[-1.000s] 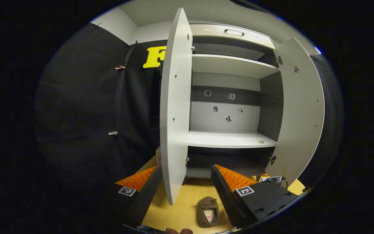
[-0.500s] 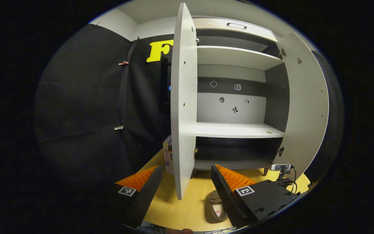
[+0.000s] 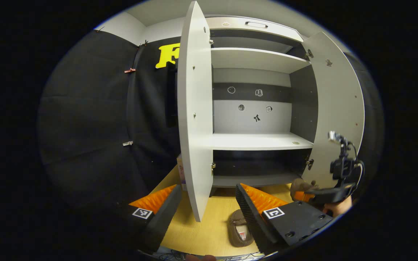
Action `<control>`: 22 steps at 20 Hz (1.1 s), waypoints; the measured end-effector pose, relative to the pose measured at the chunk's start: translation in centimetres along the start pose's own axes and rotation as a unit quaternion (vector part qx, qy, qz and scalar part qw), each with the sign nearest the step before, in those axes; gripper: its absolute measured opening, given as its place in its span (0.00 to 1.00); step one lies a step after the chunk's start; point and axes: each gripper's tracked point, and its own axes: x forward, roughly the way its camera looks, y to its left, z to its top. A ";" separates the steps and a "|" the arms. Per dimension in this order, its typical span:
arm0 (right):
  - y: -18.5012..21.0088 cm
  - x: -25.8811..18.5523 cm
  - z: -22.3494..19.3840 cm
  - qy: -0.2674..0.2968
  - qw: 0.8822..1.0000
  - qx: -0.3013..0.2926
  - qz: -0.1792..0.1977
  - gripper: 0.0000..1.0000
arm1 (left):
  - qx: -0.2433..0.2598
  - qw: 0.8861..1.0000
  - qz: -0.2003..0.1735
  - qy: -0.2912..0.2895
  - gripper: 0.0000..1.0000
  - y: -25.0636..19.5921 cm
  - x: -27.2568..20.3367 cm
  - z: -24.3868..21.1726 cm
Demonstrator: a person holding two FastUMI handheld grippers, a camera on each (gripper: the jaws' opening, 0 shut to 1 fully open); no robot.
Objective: Grab one shoe with the right hand and put it into the shoe cabinet, grab the other shoe with the left hand and put it into the shoe cabinet; then close the right door with the right hand and the left door with the left hand.
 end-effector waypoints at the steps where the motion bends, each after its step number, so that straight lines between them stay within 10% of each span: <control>1: 0.2 -0.8 1.8 -0.008 1.000 0.000 0.000 0.18 | 0.002 1.000 -0.004 0.000 0.95 -0.2 0.0 0.2; 11: 4.4 -1.6 18.9 -0.077 0.996 -0.041 0.013 0.18 | 0.019 0.999 -0.029 0.000 0.95 -1.7 0.0 0.6; 22: 5.3 10.7 27.5 -0.066 0.997 -0.026 0.011 0.17 | 0.005 0.999 -0.037 -0.008 0.95 -3.1 0.4 0.5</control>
